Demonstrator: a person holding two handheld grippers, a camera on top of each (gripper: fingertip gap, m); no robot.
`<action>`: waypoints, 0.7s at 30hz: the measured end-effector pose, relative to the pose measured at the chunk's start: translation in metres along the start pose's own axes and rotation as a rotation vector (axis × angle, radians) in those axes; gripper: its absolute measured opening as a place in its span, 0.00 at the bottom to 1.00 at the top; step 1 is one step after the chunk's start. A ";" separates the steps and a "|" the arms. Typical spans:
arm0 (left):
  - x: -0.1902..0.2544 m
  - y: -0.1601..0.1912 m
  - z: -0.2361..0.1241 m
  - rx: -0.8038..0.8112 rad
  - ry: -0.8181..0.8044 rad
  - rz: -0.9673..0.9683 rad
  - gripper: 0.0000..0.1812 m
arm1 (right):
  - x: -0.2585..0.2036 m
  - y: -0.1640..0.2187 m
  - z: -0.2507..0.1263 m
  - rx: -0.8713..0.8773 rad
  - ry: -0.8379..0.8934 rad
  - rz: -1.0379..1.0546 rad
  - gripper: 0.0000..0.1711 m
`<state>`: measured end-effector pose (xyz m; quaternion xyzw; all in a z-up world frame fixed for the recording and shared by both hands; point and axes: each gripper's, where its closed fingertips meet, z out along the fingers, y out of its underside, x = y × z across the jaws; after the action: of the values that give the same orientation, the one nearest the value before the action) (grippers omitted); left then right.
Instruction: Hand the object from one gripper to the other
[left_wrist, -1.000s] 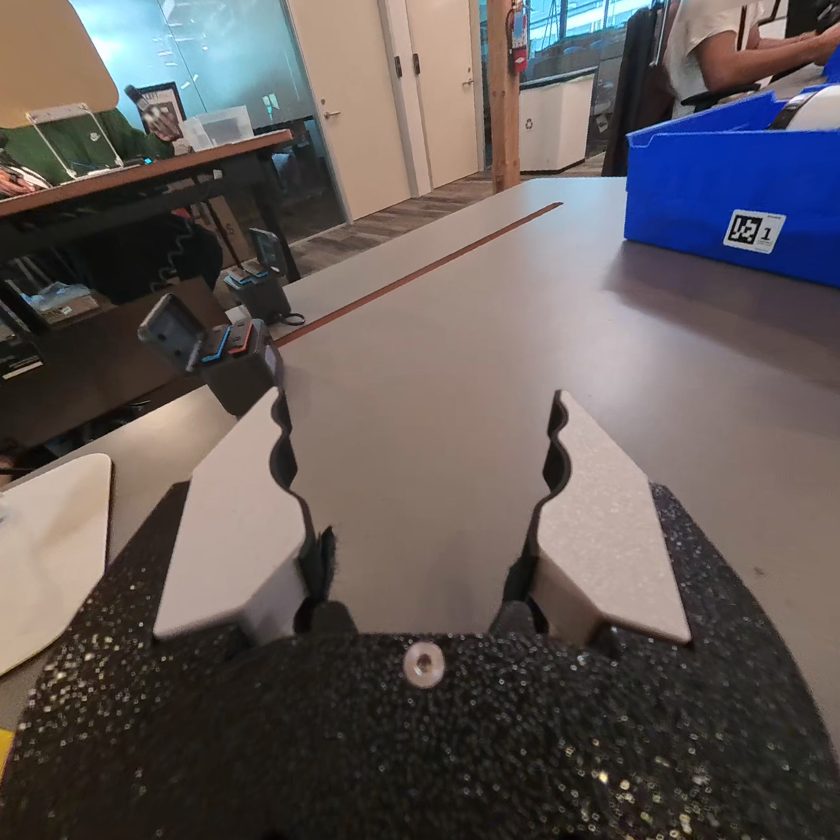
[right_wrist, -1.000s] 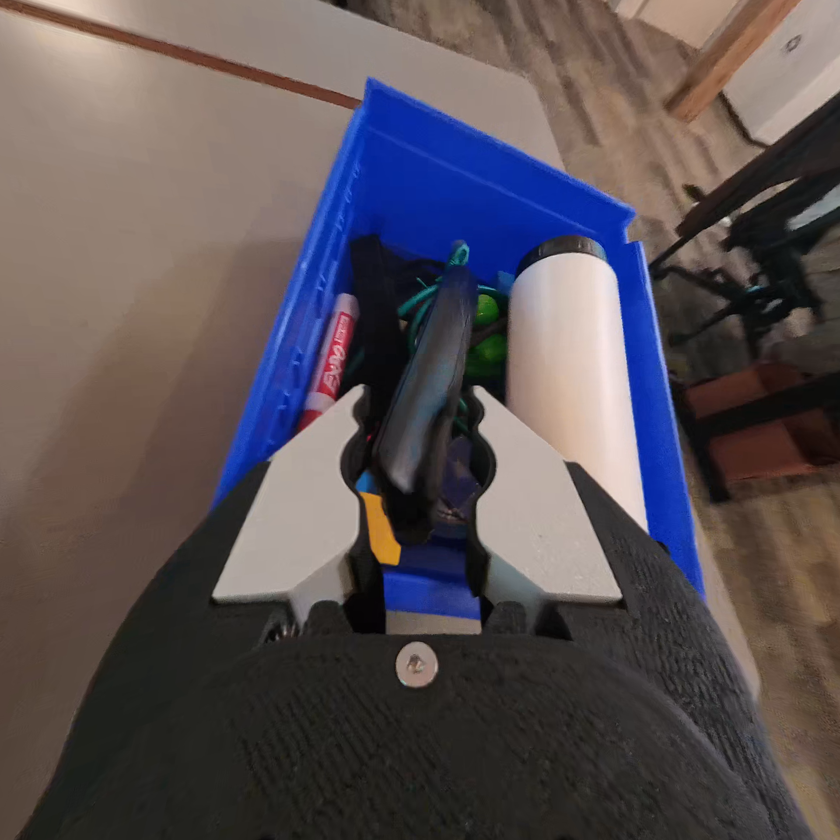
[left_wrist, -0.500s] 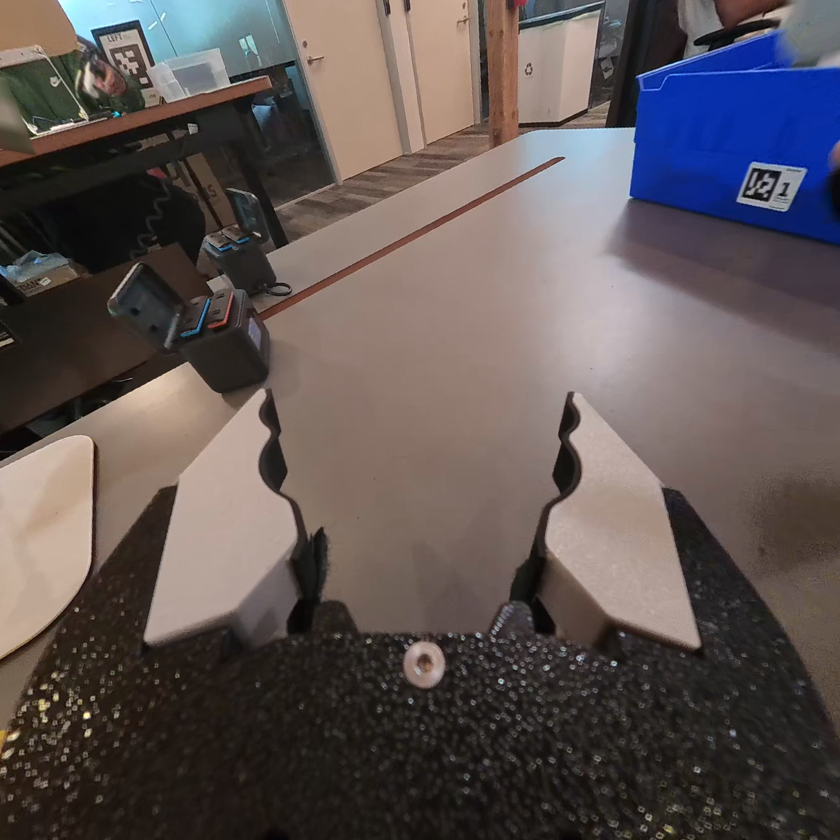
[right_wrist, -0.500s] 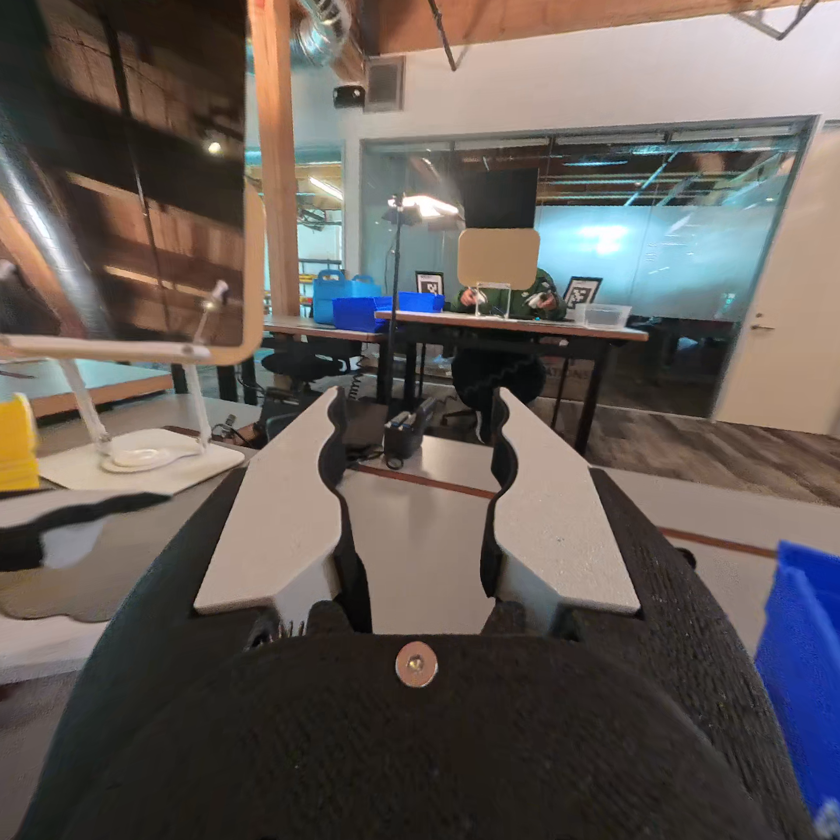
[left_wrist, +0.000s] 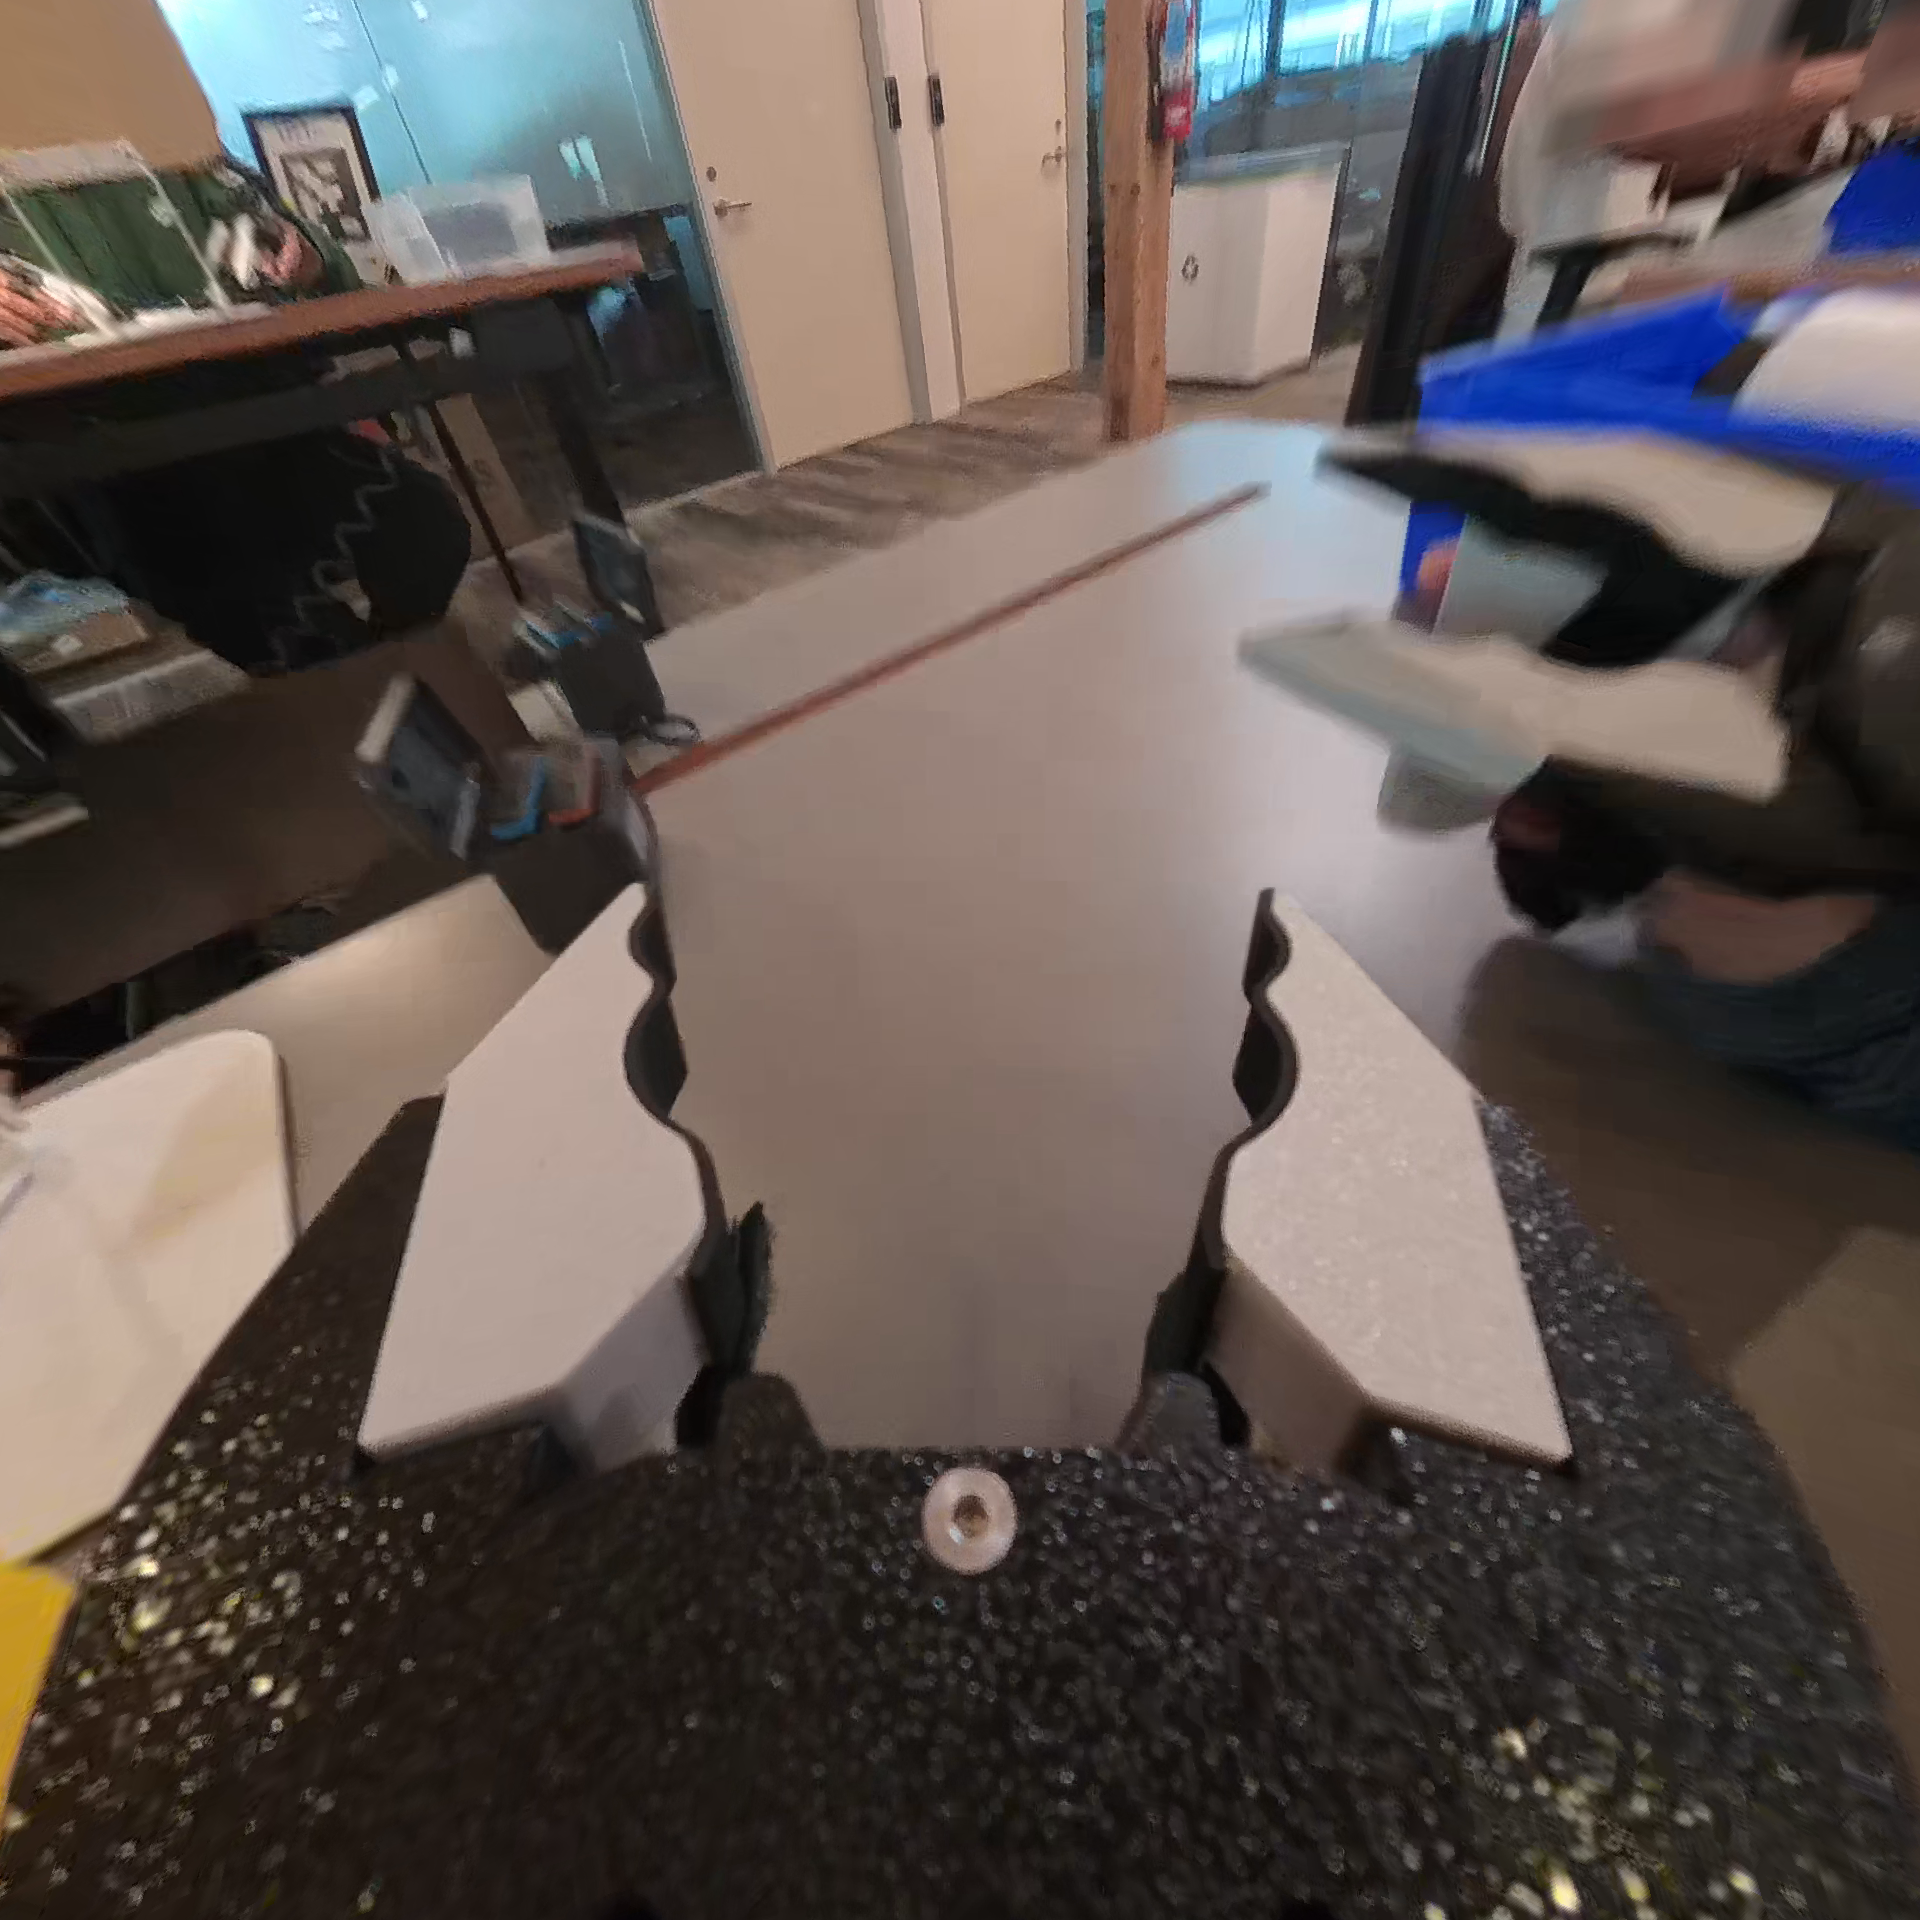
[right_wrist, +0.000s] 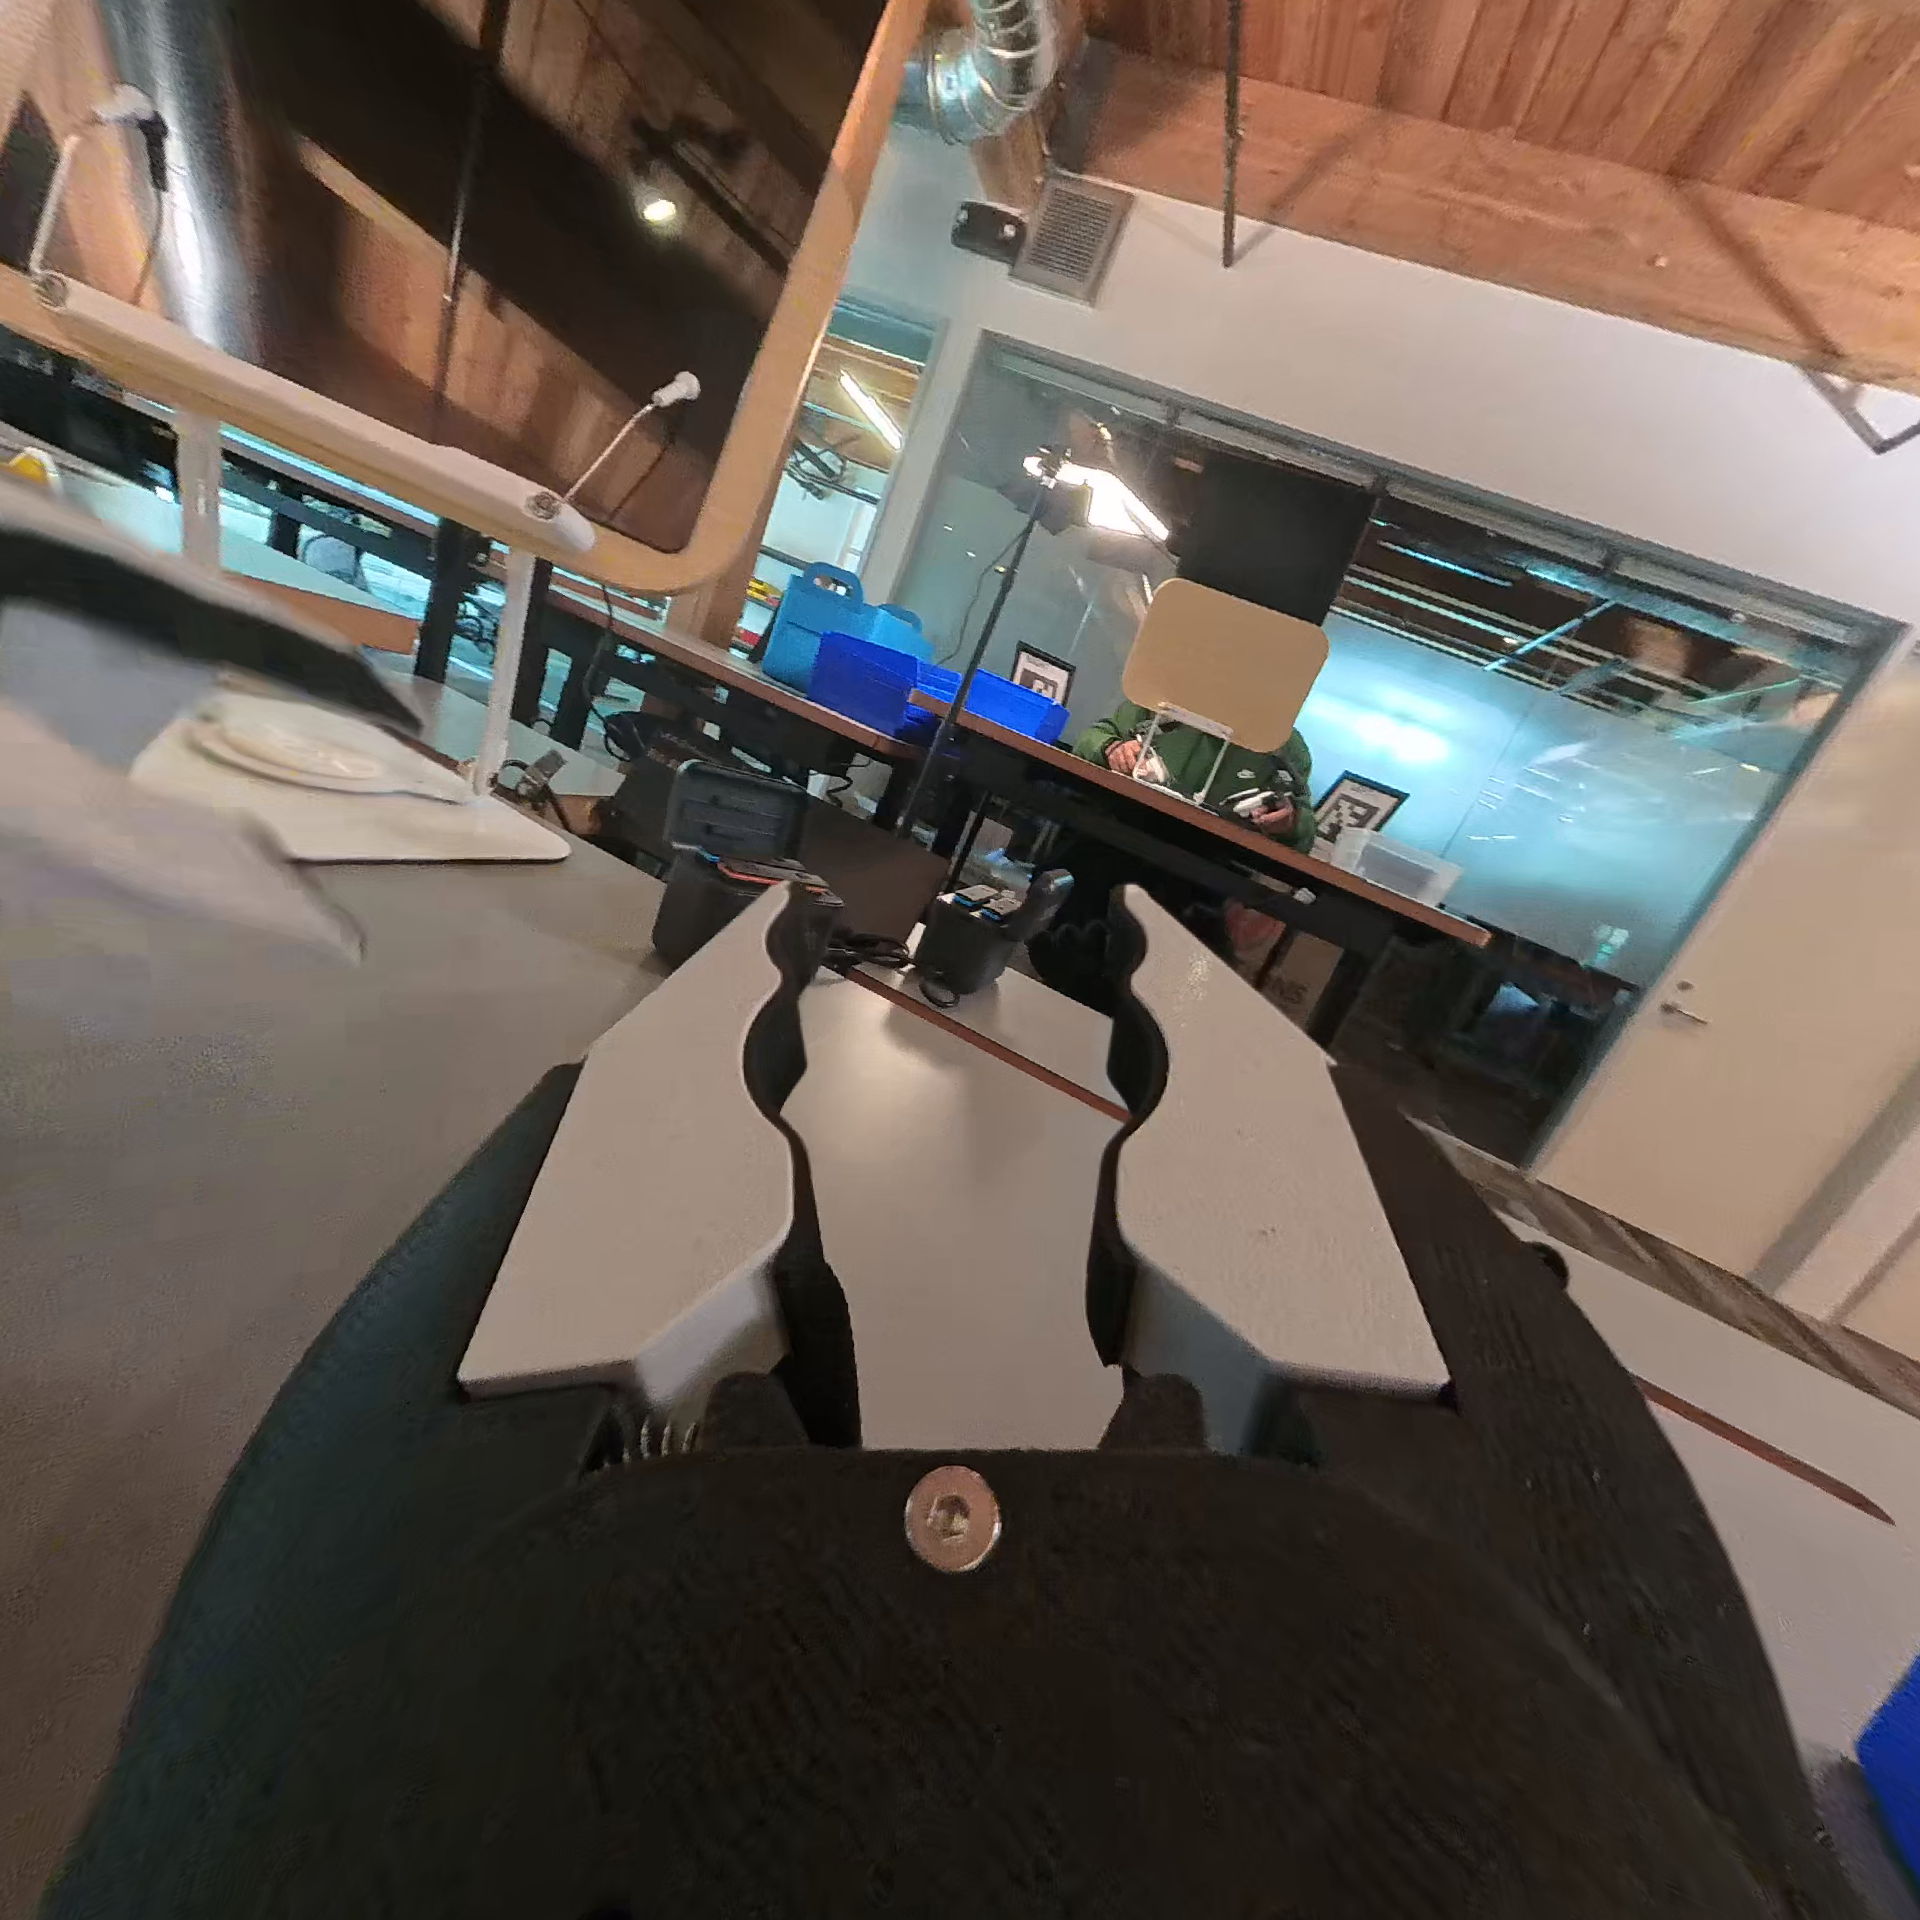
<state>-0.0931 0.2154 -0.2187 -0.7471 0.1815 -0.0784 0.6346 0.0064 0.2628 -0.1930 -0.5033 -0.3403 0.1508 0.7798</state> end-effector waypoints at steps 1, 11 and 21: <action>-0.004 -0.019 -0.012 0.044 0.001 -0.025 0.56 | 0.000 0.000 0.000 0.000 -0.007 0.006 0.32; -0.134 -0.046 -0.148 -0.355 -0.030 -0.001 0.32 | -0.008 0.000 0.002 0.000 -0.036 0.011 0.31; -0.222 0.122 -0.185 -0.957 -0.071 -0.088 0.20 | -0.005 0.006 0.004 -0.028 -0.022 0.019 0.29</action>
<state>-0.3825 0.1116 -0.2788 -0.9645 0.1435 0.0128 0.2215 0.0006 0.2652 -0.1993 -0.5156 -0.3464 0.1590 0.7674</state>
